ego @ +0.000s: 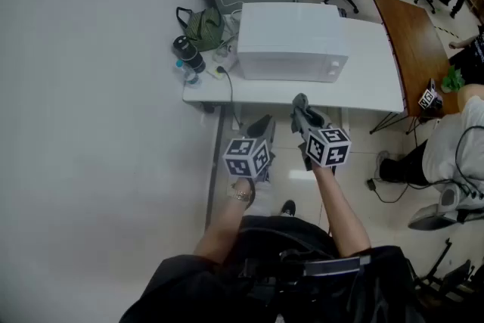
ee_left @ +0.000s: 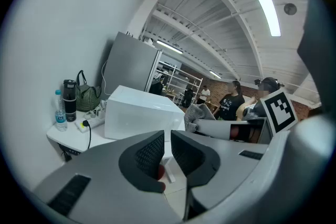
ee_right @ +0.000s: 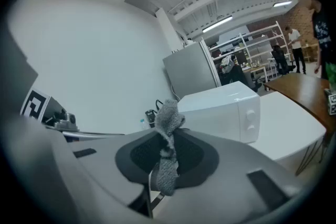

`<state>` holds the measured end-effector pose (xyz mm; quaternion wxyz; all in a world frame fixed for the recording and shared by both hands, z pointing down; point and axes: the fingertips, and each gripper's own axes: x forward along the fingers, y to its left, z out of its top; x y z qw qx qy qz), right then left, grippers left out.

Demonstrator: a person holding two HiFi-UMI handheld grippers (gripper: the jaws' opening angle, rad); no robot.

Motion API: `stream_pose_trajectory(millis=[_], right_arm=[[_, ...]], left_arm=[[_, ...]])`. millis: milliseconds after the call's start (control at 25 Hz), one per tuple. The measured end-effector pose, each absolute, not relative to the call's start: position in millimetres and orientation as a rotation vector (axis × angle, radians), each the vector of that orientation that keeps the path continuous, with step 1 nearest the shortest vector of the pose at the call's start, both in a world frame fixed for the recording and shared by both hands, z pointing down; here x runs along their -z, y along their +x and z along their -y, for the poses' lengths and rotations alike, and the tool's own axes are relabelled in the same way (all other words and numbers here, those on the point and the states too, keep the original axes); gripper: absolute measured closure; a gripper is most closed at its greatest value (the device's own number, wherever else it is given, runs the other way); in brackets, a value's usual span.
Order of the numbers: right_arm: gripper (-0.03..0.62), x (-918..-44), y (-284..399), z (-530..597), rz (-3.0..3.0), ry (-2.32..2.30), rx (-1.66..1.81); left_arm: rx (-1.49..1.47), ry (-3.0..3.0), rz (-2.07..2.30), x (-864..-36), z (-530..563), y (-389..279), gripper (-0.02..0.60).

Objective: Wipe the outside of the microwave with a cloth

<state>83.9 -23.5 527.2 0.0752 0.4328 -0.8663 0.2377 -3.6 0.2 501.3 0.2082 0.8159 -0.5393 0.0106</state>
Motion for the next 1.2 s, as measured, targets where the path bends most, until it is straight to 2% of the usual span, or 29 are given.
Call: stream_pose_trajectory(millis=[240,480,960,1200], right_arm=[[0.540,-531,33,118,2.566,1.306,-0.690],[0.539,-545,5,164,2.565,1.300,-0.671],[0.539,-624,-121,220,2.558,1.055,-0.481],[0.539,-647,-137,247,2.516,1.074,-0.420]], left_arm=[[-0.033,2.314,1.484,-495,93,-47,0.537],[-0.020,2.337,1.468,-490,141,-66,0.537],[-0.017,2.171,1.683,-490,149,-141,0.537],[-0.001,2.105,1.770,-488,151,-163,0.537]])
